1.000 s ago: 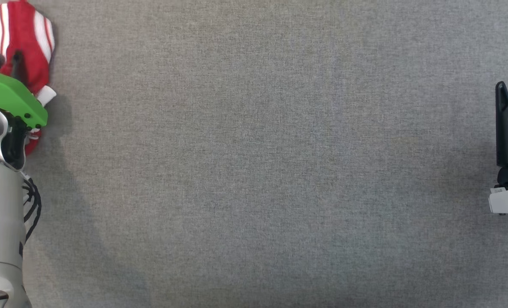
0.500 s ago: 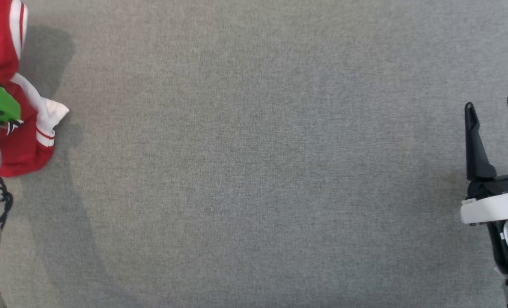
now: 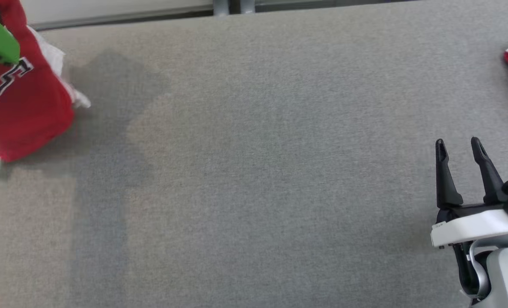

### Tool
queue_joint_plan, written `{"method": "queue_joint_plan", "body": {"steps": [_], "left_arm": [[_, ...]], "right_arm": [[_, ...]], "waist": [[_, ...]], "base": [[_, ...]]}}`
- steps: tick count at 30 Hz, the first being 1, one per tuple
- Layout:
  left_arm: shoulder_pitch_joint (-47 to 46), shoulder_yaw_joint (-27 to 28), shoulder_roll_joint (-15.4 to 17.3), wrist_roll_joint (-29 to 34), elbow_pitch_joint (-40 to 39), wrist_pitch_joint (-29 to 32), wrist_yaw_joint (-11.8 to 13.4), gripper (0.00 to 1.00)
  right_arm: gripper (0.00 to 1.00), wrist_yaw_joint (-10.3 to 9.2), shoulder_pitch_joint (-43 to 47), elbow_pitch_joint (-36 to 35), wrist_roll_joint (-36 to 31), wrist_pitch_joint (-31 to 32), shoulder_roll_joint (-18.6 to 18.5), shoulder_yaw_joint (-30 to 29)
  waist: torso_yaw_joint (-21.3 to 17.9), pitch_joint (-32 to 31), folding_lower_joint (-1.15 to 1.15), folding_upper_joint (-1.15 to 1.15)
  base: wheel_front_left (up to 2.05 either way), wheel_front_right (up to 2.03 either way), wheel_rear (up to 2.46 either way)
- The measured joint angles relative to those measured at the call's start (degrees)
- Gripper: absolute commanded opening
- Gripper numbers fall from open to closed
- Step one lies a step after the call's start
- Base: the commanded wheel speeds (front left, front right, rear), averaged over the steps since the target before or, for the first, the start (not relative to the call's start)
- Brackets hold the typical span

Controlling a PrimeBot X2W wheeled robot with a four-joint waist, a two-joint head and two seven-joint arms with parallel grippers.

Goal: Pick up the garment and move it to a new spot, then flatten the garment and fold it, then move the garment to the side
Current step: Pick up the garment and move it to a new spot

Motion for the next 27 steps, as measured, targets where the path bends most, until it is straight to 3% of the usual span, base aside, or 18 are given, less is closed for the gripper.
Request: {"method": "queue_joint_plan", "body": {"steps": [10, 19, 27], "left_arm": [[-4.06, -4.86, -4.14, -1.47, -11.7, 7.73, -0.01, 0.0], [-6.78, -10.69, -9.96, -1.64, -11.55, 7.49, -0.05, 0.0], [-4.16, -13.96, -11.23, -2.07, -10.61, 5.5, -0.08, 0.0]], "right_arm": [[1.0, -0.01, 0.14, 3.47, 0.38, -0.9, 2.47, 0.18], [1.0, -0.01, 0.11, 3.91, 0.93, -0.92, 3.75, 0.45], [1.0, -0.01, 0.13, 3.43, 1.03, -0.93, 4.05, -0.02]], "waist": [[-8.19, -4.12, 0.0, 0.0], [-16.19, -5.61, 0.0, 0.0], [-18.75, -5.15, 0.0, 0.0]], "base": [[0.0, 0.0, 0.0], [0.0, 0.0, 0.0], [0.0, 0.0, 0.0]]}}
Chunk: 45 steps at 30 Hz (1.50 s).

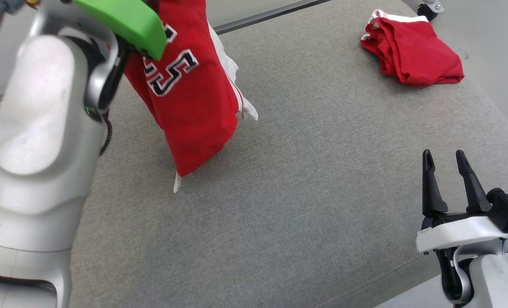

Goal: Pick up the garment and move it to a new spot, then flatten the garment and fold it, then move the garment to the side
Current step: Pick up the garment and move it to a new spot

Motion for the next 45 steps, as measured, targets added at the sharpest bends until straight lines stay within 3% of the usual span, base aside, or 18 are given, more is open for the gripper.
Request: {"method": "queue_joint_plan", "body": {"steps": [12, 19, 20, 21, 25, 30, 38, 45], "left_arm": [[19.45, -6.27, -7.2, -3.8, 3.09, -6.23, 1.11, 0.0], [27.63, -11.6, -9.45, -6.2, 8.64, -8.76, 1.26, 0.0], [27.82, -12.16, -9.59, -6.6, 9.05, -9.16, 1.26, 0.4], [27.88, -12.71, -9.79, -6.71, 9.5, -9.82, 1.33, 1.0], [27.37, -14.35, -9.96, -6.58, 10.14, -12.71, 1.88, 1.0], [25.92, -12.55, -9.73, -6.37, 9.39, -15.36, 3.55, 1.0], [28.87, -5.75, -4.48, -4.26, 4.43, -16.51, 7.15, 1.0], [35.83, 2.42, -1.04, -2.53, -2.96, -16.6, 8.62, 1.0]], "right_arm": [[1.0, 0.0, -0.63, 0.34, 0.22, -0.03, 0.42, 2.02], [1.0, 0.0, -0.76, 0.6, 0.32, -0.03, 0.49, 2.78], [1.0, 0.0, -0.76, 0.7, 0.33, -0.03, 0.52, 2.87], [1.0, 0.0, -0.76, 0.81, 0.33, -0.03, 0.56, 2.93], [1.0, 0.0, -0.66, 1.3, 0.34, -0.03, 0.62, 2.82], [1.0, 0.0, 0.12, 1.27, 0.32, -0.03, 0.64, 2.29], [1.0, 0.0, 1.07, 0.53, 0.07, -0.03, 0.29, 1.53], [1.0, 0.0, 1.8, 0.12, -0.21, -0.03, -0.27, 1.51]], "waist": [[4.48, 0.46, 0.0, 0.0], [5.08, 1.07, 0.0, 0.0], [5.07, 1.14, 0.0, 0.0], [5.06, 1.17, 0.0, 0.0], [5.23, 0.55, 0.0, 0.0], [6.2, -0.88, 0.0, 0.0], [9.55, -2.83, 0.0, 0.0], [12.89, -4.2, 0.0, 0.0]], "base": [[0.0, 0.0, 0.0], [0.0, 0.0, 0.0], [0.0, 0.0, 0.0], [0.0, 0.0, 0.0], [0.0, 0.0, 0.0], [0.0, 0.0, 0.0], [0.0, 0.0, 0.0], [0.0, 0.0, 0.0]]}}
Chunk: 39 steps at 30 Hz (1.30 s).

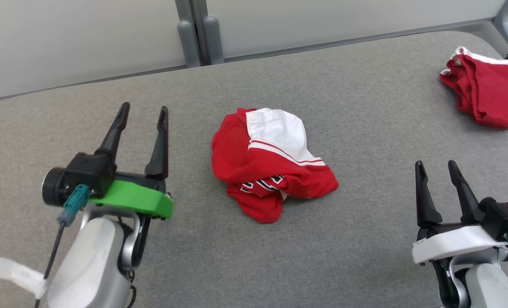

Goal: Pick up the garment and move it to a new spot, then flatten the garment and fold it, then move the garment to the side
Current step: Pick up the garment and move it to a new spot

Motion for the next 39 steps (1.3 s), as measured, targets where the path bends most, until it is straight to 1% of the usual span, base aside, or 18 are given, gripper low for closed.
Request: {"method": "queue_joint_plan", "body": {"steps": [5, 8, 12, 15, 19, 26, 34, 39], "left_arm": [[5.51, 5.78, 1.63, 1.62, -3.24, -0.01, 0.33, 1.0], [8.73, 8.78, 1.87, 2.09, -4.47, -0.09, 0.41, 1.0], [13.49, 12.77, 1.57, 2.85, -6.5, -0.09, 0.38, 1.0], [16.54, 14.81, 1.02, 3.61, -7.35, -0.09, -0.38, 1.0], [19.53, 16.46, -0.12, 5.39, -8.36, -0.08, -1.87, 1.0], [22.7, 18.9, -1.58, 6.67, -9.27, -0.09, -4.34, 1.0], [24.09, 20.52, -2.96, 8.18, -8.31, -0.09, -6.34, 1.0], [24.19, 21.0, -3.89, 9.06, -7.08, -0.09, -6.86, 1.0]], "right_arm": [[1.0, 0.0, 0.43, -0.34, -0.09, 0.0, -0.52, 0.25], [1.0, 0.0, 0.58, -0.34, -0.13, 0.0, -0.78, 0.7], [1.0, 0.0, 1.32, -0.32, -0.21, 0.0, -1.01, 1.11], [1.0, 0.0, 1.82, -0.36, -0.22, 0.0, -1.36, 1.3], [1.0, 0.0, 2.53, -0.58, -0.22, 0.0, -1.85, 1.63], [1.0, 0.0, 3.75, -0.66, -0.21, 0.0, -2.25, 2.05], [1.0, 0.0, 5.36, -1.23, -0.22, 0.01, -1.98, 2.83], [1.0, 0.0, 6.42, -1.97, -0.22, 0.3, -1.83, 3.15]], "waist": [[2.3, -0.98, 0.0, 0.0], [3.39, -1.57, 0.0, 0.0], [4.42, -2.67, 0.0, 0.0], [5.17, -3.34, 0.0, 0.0], [6.05, -4.16, 0.0, 0.0], [6.74, -5.73, 0.0, 0.0], [6.83, -6.95, 0.0, 0.0], [6.71, -7.06, 0.0, 0.0]], "base": [[0.0, 0.0, 0.0], [0.0, 0.0, 0.0], [0.0, 0.0, 0.0], [0.0, 0.0, 0.0], [0.0, 0.0, 0.0], [0.0, 0.0, 0.0], [0.0, 0.0, 0.0], [0.0, 0.0, 0.0]]}}
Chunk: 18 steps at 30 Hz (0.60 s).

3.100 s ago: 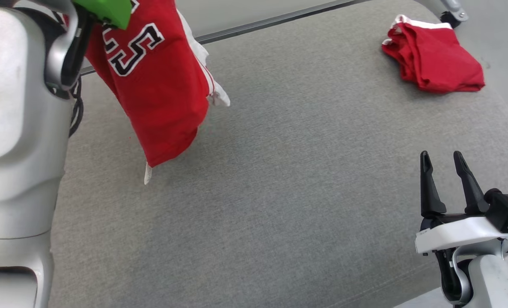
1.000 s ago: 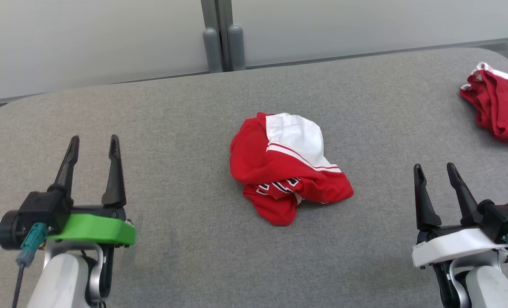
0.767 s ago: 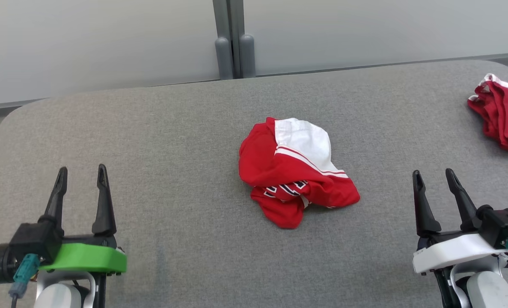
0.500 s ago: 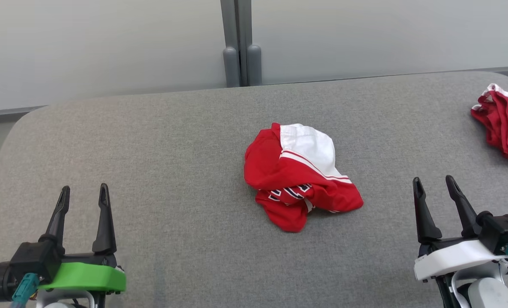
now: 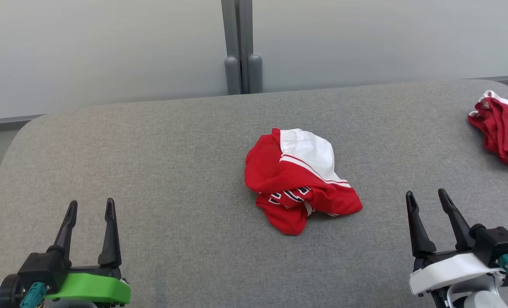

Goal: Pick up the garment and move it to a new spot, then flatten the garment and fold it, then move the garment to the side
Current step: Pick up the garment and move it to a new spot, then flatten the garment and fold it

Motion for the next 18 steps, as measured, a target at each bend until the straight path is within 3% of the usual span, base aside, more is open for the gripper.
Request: {"method": "queue_joint_plan", "body": {"steps": [18], "left_arm": [[-0.05, 0.19, -0.31, 1.56, 1.08, 0.0, -1.08, 1.0]], "right_arm": [[1.0, 0.0, 1.33, -1.08, 0.02, 0.9, 0.51, 0.13]], "waist": [[0.22, 0.0, 0.0, 0.0]], "base": [[0.0, 0.0, 0.0]]}}
